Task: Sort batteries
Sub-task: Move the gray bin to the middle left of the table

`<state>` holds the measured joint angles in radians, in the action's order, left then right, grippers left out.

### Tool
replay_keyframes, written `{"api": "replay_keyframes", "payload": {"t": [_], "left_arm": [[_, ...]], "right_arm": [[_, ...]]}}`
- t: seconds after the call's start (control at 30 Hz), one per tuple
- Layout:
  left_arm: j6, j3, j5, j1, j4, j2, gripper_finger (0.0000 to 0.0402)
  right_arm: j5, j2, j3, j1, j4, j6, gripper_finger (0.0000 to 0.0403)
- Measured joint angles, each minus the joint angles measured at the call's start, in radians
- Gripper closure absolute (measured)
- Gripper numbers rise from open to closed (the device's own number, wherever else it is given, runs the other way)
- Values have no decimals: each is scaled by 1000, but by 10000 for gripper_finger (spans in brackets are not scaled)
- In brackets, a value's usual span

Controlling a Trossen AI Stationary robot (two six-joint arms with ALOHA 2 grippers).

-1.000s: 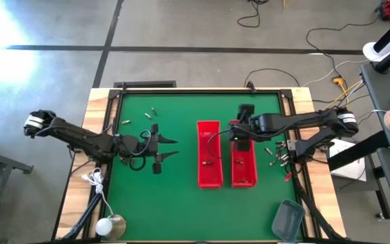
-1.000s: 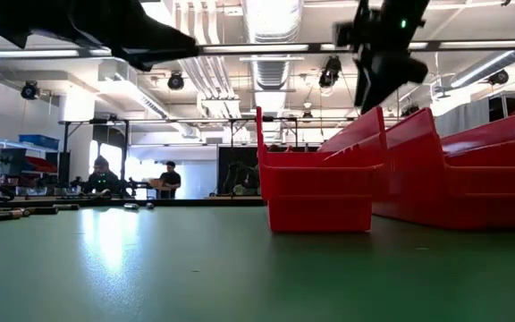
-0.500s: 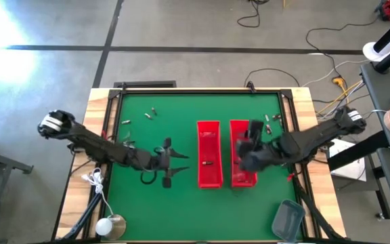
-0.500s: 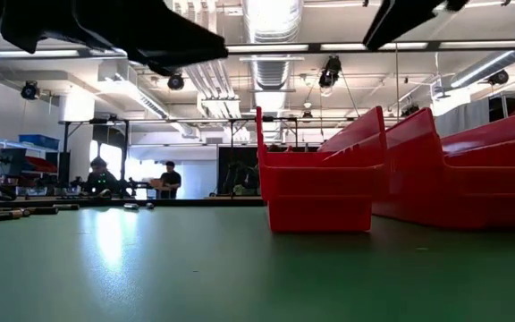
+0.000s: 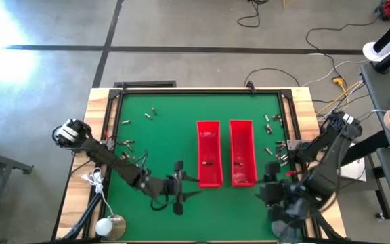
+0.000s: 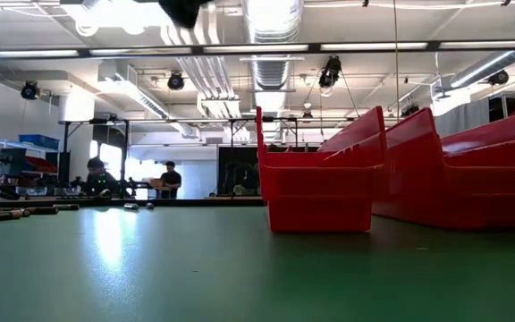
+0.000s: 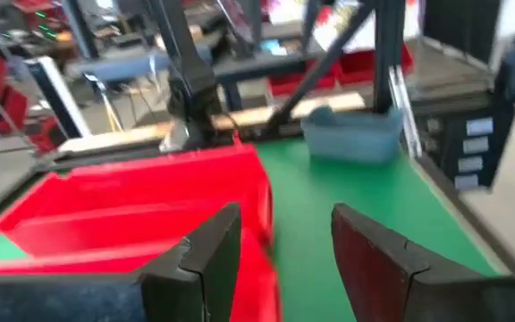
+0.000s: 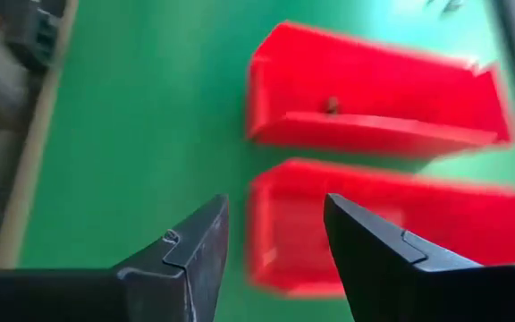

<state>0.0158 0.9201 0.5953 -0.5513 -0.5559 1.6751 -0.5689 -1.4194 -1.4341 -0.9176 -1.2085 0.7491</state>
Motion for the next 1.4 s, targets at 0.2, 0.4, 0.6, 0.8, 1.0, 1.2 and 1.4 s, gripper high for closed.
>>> {"api": "replay_keyframes", "payload": {"t": [0.2,0.4,0.6,0.8,1.0,1.2,1.4], "left_arm": [[1,212,199,-82,103,143,246],[3,393,179,-132,139,278,246],[-35,468,10,-137,130,317,246],[-51,549,-30,-133,137,369,246],[2,632,-33,-133,134,410,246],[-9,658,-32,-131,113,463,246],[-43,657,-32,-132,119,513,246]], "right_arm": [[97,-77,-143,-124,-35,239,236],[155,-193,-200,-246,-34,460,248],[274,-330,-192,-295,-43,841,222],[506,-459,-191,-290,4,943,203],[525,-508,-191,-275,51,969,214],[548,-509,-172,-255,39,950,227],[552,-532,-155,-227,44,931,253]]}}
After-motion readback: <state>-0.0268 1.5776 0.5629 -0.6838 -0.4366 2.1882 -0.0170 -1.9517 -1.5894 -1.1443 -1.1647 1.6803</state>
